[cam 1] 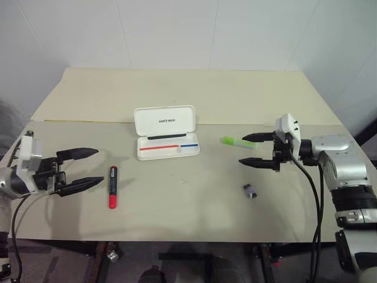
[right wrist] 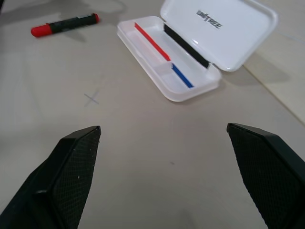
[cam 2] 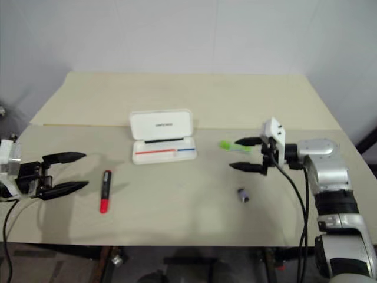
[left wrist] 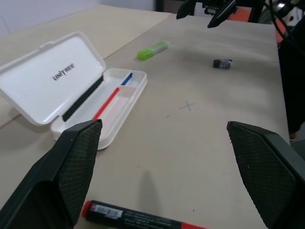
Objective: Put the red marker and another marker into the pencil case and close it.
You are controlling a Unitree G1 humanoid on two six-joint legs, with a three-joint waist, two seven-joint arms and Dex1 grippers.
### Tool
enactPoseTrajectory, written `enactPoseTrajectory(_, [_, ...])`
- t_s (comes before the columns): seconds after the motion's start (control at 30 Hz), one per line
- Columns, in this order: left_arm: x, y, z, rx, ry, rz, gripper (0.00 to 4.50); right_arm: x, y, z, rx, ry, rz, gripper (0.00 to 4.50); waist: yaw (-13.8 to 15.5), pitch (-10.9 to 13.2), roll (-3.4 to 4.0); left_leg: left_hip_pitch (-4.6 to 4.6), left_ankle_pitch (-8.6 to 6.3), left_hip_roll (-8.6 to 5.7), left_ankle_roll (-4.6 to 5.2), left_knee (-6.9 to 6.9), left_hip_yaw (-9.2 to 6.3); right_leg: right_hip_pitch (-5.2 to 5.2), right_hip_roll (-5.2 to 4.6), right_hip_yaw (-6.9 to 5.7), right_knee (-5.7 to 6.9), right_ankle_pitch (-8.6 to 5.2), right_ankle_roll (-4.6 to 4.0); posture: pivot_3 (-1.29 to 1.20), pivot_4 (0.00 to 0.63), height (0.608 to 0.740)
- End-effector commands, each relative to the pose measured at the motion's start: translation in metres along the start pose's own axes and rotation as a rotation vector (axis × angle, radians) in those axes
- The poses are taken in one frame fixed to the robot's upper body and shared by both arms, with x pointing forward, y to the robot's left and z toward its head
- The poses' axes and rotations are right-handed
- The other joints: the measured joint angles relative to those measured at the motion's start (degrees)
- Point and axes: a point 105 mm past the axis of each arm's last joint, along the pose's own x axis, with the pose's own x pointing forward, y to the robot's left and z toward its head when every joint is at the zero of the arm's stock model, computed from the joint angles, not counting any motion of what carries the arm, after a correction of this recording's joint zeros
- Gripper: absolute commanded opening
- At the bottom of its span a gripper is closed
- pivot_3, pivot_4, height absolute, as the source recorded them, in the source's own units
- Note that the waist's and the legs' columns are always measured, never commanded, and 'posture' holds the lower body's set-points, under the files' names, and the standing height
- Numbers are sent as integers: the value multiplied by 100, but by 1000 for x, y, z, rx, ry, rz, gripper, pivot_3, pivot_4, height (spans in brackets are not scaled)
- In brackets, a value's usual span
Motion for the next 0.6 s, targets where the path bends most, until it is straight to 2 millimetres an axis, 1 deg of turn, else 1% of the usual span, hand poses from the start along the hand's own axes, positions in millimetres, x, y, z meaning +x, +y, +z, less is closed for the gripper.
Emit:
enactPoseTrajectory(0.03, [1, 7, 9, 22, 2, 7, 4456, -6, -1, 23, -58, -78, -49, 4500, 17, 0, 0, 1, 0, 0, 0, 1, 0, 0, 0, 0, 1, 0, 0, 0, 150, 740])
enactPoseTrajectory(0.17, [8, 15, 9, 26, 5, 8, 4456, 1, 1, 24, -42, -132, -83, 4500, 26, 0, 0, 2, 0, 0, 0, 3, 0, 0, 3, 1, 5, 0, 0, 0, 150, 740])
enactPoseTrajectory(0.33, [28, 31, 12, 52, -15, 12, 4456, 8, 12, 23, -33, -147, -69, 4500, 53, 0, 0, 1, 0, 0, 0, 4, 0, 0, 6, 1, 5, 0, 0, 0, 150, 740])
enactPoseTrajectory(0.37, [29, 33, 12, 54, -15, 11, 4456, 9, 14, 23, -33, -147, -66, 4500, 49, 0, 0, 0, 0, 0, 0, 6, 0, 1, 6, 1, 5, 0, 0, 0, 150, 740])
enactPoseTrajectory(0.5, [46, 45, 6, 55, 9, 22, 4456, 14, 21, 22, -25, -152, -54, 4500, 49, -1, -1, -2, 0, -1, 0, 7, 1, 1, 6, 2, 3, 1, 2, 0, 150, 740])
enactPoseTrajectory(0.57, [56, 54, -3, 97, 68, 46, 4456, 18, 25, 20, -4, -173, -43, 4500, 51, -2, -3, -1, 0, 0, 0, 7, 1, 1, 8, 1, 3, 1, 2, 0, 150, 740])
enactPoseTrajectory(0.6, [63, 57, -6, 85, 70, 48, 4456, 20, 26, 17, 8, -175, -43, 4500, 52, -2, -4, -1, 0, 0, 0, 8, 1, 1, 9, 1, 4, 1, 2, 0, 150, 740])
